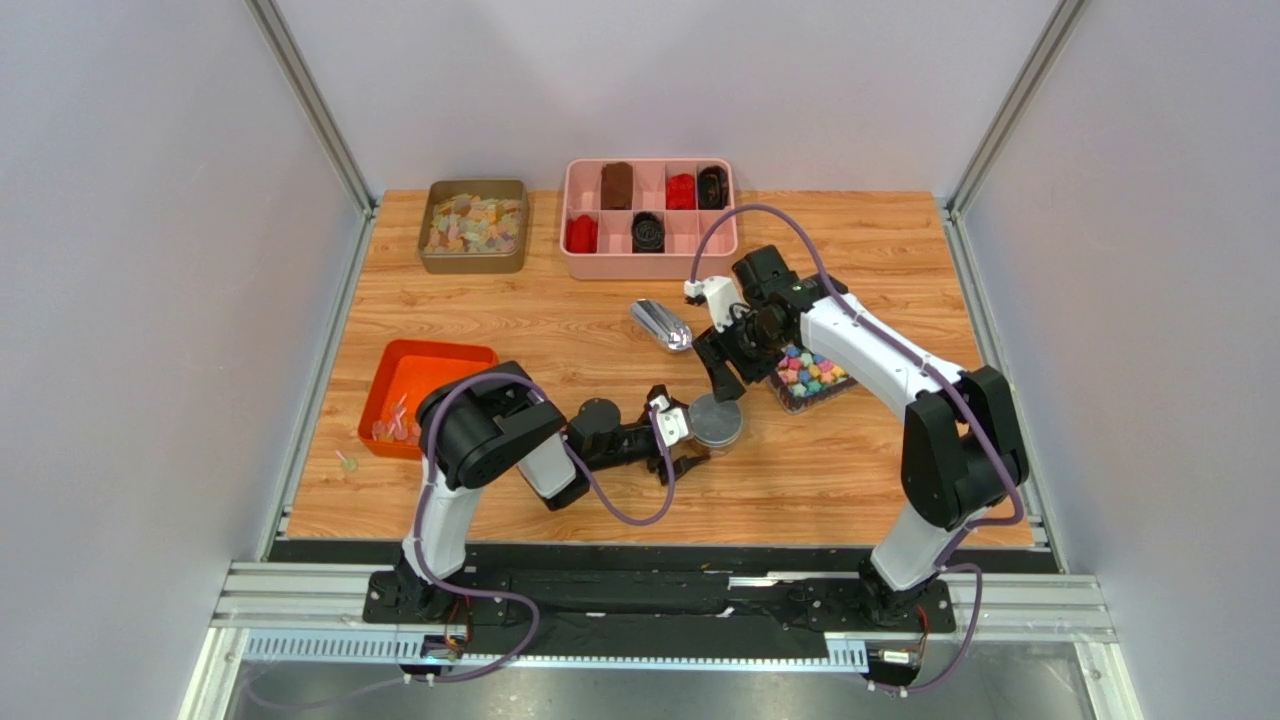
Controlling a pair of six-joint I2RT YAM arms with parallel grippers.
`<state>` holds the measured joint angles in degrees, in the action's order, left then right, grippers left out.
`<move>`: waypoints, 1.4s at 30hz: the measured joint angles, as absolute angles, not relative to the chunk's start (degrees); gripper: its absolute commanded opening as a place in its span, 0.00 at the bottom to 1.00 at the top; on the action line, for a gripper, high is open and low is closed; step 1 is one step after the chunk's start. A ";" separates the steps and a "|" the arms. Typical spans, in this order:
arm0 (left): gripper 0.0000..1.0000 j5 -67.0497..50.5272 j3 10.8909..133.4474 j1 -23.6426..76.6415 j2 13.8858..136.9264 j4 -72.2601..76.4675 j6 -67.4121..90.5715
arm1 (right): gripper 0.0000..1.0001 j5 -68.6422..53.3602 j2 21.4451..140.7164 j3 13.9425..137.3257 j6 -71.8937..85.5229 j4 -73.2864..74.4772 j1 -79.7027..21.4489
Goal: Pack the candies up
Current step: Screw the bottle lid onto the packing bottle.
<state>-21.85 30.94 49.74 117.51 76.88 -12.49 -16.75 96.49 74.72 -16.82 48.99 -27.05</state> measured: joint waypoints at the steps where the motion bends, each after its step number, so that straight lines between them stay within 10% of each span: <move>1: 0.88 -21.87 30.94 49.74 117.51 76.88 -12.49 | 0.47 -17.52 96.64 75.18 -17.21 49.04 -27.03; 11: 0.88 -21.91 30.94 49.74 117.51 76.88 -12.49 | 0.46 -24.58 103.02 79.31 -18.35 49.71 -27.07; 22: 0.88 -21.91 30.94 49.74 117.51 76.88 -12.49 | 0.22 -26.37 105.01 79.90 -18.98 50.19 -26.81; 42: 0.91 -21.98 30.96 49.67 117.51 76.84 -12.36 | 0.22 -25.06 99.63 74.00 -20.43 50.72 -23.90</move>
<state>-21.98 30.96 49.67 117.51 76.84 -12.36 -25.06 99.63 74.00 -20.43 50.72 -23.90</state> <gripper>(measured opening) 0.887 0.228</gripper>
